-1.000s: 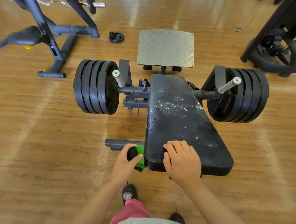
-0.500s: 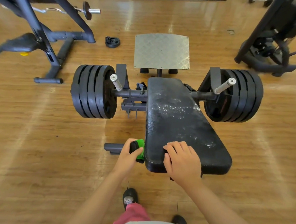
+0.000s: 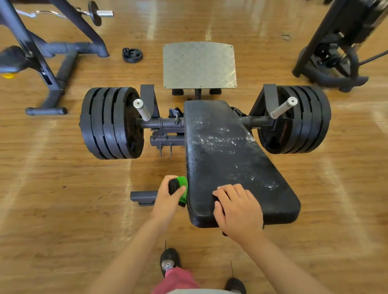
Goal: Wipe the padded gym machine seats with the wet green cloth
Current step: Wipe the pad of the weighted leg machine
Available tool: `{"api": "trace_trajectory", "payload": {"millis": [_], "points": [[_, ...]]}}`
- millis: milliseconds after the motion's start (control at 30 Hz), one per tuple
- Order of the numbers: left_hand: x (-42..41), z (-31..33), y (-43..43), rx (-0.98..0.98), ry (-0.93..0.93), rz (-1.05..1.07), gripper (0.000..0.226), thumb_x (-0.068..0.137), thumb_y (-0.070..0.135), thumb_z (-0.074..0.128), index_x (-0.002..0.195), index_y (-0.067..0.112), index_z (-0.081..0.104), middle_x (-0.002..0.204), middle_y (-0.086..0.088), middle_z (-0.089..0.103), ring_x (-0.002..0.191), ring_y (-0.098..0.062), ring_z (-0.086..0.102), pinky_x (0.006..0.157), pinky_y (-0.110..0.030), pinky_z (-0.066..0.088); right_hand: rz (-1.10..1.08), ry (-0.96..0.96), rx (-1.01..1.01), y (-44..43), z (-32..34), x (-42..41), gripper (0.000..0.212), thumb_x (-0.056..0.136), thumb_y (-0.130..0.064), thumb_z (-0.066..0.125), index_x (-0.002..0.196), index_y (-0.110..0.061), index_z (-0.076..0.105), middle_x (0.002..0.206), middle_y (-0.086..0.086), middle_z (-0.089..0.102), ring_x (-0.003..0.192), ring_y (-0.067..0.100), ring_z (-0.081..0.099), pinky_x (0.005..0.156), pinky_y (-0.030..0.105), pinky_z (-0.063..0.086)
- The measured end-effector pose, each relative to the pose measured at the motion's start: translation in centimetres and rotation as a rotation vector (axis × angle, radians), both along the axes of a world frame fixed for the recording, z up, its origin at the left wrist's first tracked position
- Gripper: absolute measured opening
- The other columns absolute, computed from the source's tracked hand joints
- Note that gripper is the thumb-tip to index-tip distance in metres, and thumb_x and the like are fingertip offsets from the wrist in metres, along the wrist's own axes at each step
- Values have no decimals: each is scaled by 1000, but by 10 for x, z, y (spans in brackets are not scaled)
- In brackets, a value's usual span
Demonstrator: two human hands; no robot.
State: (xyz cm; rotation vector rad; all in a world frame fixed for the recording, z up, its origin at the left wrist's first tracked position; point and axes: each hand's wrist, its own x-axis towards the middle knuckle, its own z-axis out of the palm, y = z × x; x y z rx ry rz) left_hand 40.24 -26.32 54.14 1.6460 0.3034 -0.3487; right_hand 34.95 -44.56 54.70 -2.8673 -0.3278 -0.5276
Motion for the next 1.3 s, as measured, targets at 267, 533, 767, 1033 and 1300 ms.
{"api": "trace_trajectory", "payload": {"millis": [267,533,767,1033,1300], "points": [[24,-20,6,-46,114,-25,16,93,10,60,101,23,60,107,-7,63,101,-26,62,84,-41,55,-32,22,-12,1,-1,0,28,89,-28,45,95,-16,69,95,-1,67,84,19,60,66,29,48],[-11,-18,34,-197,207,-131,24,84,1,68,98,21,70,103,-12,69,94,-27,68,73,-33,52,-221,131,174,8,7,1,12,87,-30,55,88,-24,65,88,-12,61,82,9,56,61,23,47],[31,-22,17,-98,166,-74,19,89,3,65,100,19,66,103,-10,68,91,-28,66,69,-38,58,-574,156,178,44,11,18,9,87,-27,62,78,-26,61,78,-10,59,75,14,52,63,31,47],[77,-29,11,-53,193,-63,15,91,6,64,100,17,62,108,-9,65,98,-28,65,87,-49,56,-575,60,177,46,2,15,32,91,-27,36,75,-20,63,73,-7,59,69,15,51,54,29,43],[44,-23,24,-54,138,-165,23,88,3,64,97,24,62,104,-4,64,100,-25,63,86,-49,55,-563,14,168,47,2,15,31,90,-26,37,73,-20,63,73,-7,59,69,16,51,54,30,40]]}}
